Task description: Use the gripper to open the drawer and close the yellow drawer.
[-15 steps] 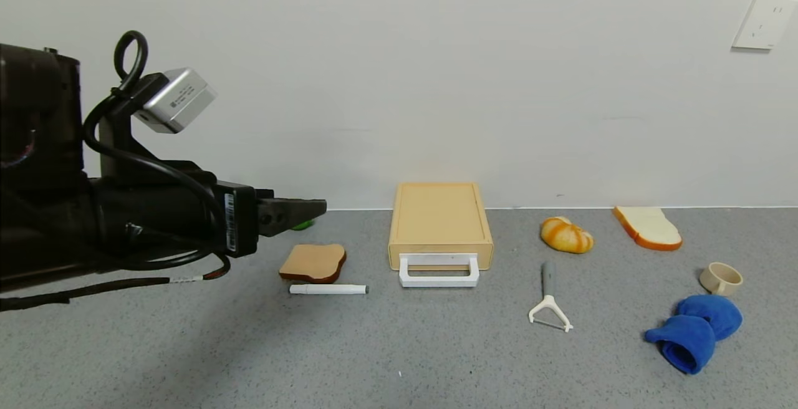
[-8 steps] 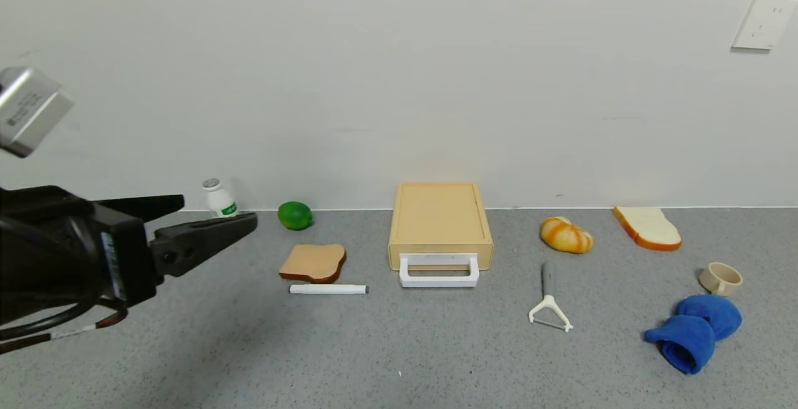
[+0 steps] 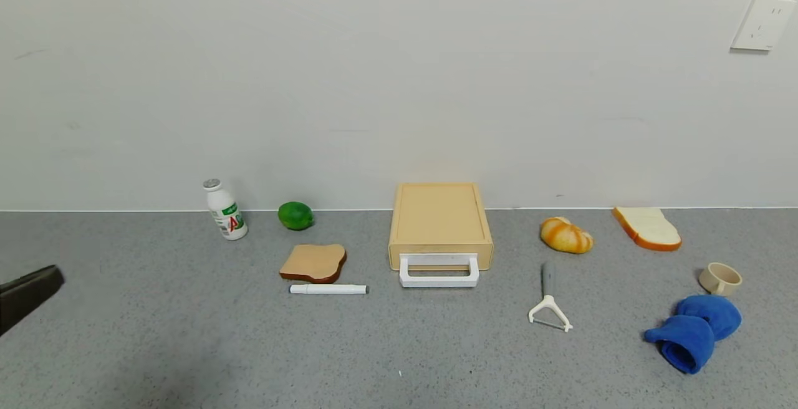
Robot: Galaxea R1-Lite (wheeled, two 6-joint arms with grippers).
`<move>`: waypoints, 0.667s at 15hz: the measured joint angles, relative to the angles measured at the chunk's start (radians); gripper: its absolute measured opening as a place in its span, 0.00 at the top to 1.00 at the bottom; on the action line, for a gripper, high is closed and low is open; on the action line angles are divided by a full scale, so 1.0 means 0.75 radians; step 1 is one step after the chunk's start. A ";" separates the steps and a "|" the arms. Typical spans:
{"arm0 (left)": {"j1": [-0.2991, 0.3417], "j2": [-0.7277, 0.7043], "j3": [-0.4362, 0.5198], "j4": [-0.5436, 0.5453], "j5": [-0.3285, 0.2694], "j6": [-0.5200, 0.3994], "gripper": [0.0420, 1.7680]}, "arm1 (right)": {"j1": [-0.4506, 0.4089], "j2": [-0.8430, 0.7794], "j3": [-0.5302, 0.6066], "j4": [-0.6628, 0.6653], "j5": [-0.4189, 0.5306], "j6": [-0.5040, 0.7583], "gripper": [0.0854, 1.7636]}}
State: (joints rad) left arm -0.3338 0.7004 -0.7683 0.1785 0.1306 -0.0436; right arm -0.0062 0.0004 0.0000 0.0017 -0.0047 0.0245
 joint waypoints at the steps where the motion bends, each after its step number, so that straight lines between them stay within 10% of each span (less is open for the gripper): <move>1: 0.035 -0.068 0.004 0.040 0.011 0.000 0.05 | 0.000 0.000 0.000 0.000 -0.001 0.000 0.03; 10: 0.359 -0.529 0.023 0.265 0.143 0.001 0.04 | 0.000 0.000 0.000 0.000 0.000 0.000 0.03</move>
State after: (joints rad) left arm -0.0649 0.3034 -0.7509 0.3774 0.2377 -0.0428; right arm -0.0062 0.0004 0.0000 0.0017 -0.0047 0.0245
